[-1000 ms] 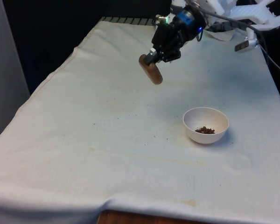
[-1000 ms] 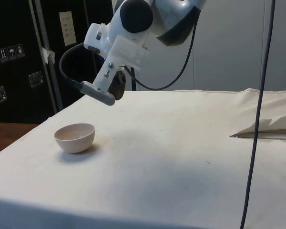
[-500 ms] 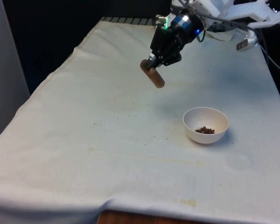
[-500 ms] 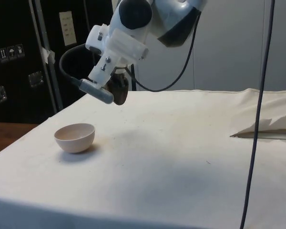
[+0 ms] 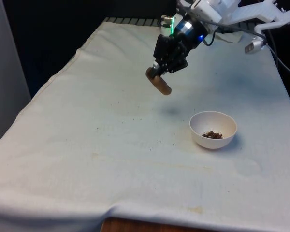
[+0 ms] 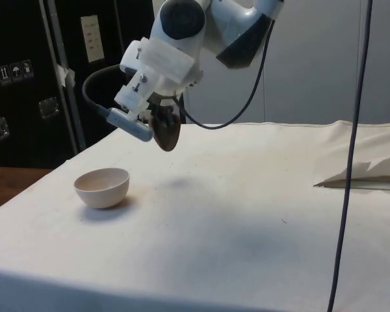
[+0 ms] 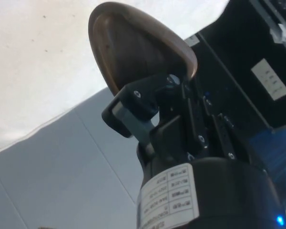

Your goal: Pour the coffee beans from the cup into the bowl.

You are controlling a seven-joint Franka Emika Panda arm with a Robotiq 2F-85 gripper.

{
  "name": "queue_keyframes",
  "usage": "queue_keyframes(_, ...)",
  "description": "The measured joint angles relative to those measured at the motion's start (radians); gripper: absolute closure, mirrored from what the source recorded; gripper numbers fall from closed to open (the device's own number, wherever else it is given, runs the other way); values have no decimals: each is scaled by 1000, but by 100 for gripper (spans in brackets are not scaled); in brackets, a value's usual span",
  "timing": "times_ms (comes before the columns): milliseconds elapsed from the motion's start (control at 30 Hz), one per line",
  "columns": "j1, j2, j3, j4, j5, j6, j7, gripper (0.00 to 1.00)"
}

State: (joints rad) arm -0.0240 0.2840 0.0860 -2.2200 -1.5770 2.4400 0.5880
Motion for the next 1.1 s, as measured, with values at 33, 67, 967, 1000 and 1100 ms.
queue_keyframes(33,0,2,-2,0,6,3,0,100)
queue_keyframes(67,0,2,-2,0,6,3,0,100)
queue_keyframes(967,-2,52,-43,7,130,96,-1,100)
queue_keyframes(1000,-2,54,-45,8,135,100,-1,100)
queue_keyframes(1100,-2,60,-50,9,147,114,-1,100)
